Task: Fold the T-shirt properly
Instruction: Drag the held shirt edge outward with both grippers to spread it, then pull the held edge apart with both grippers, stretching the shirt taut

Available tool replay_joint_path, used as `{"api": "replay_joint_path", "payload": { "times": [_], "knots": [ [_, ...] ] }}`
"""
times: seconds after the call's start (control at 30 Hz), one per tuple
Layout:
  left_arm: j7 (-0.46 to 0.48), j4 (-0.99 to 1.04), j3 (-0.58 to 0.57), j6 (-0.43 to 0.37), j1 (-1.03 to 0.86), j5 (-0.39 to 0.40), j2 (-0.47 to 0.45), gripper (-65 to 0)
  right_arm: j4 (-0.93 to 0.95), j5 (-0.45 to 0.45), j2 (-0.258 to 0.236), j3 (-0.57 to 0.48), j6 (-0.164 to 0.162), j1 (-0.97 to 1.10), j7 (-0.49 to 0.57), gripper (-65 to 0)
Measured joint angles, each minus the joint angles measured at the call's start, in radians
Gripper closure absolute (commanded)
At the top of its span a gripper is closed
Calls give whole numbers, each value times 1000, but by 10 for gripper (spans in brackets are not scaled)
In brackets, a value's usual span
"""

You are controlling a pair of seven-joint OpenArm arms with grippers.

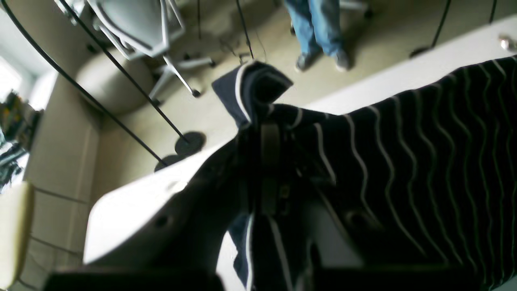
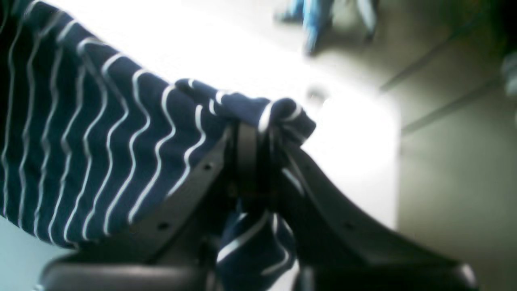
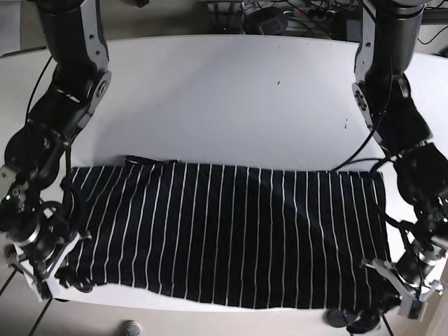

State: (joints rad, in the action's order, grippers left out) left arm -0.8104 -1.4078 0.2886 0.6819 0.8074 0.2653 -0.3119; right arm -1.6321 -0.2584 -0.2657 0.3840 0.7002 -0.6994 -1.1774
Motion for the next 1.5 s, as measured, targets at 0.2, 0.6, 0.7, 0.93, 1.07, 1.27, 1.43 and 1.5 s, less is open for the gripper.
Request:
{"api": "replay_joint_path", "payload": {
  "times": [0.2,0.6,0.7,0.93,1.07,1.27,1.43,1.5],
  "knots": [
    [0,152,-51,-3,304,0,-47,0,155,0,-41,-89,0,-343,0,-19],
    [-24,-5,-40,0,362,26,-122,0,-26,-23,-64,-135,0,-406,-55,-19],
    [-55,-116,-9,2,122,10,-114,0,-128,0,-55,-66,0,-136,-92,-19],
    [-27,-301,170,22,-379,46,-37,0,-304,-8,64,88,0,364,-48,-19],
    [-34,-338,236,24,-586,92,-29,0,-315,-8,108,143,0,508,-47,-19],
    [-27,-374,365,25,-821,200,-29,0,-340,-16,111,187,0,702,-34,-19],
    [-27,-374,500,26,-1023,235,-29,0,-342,-198,111,213,0,914,-27,-19],
    [-23,-374,537,27,-1082,250,-28,0,-342,-241,109,213,0,998,-28,-19]
  ]
}}
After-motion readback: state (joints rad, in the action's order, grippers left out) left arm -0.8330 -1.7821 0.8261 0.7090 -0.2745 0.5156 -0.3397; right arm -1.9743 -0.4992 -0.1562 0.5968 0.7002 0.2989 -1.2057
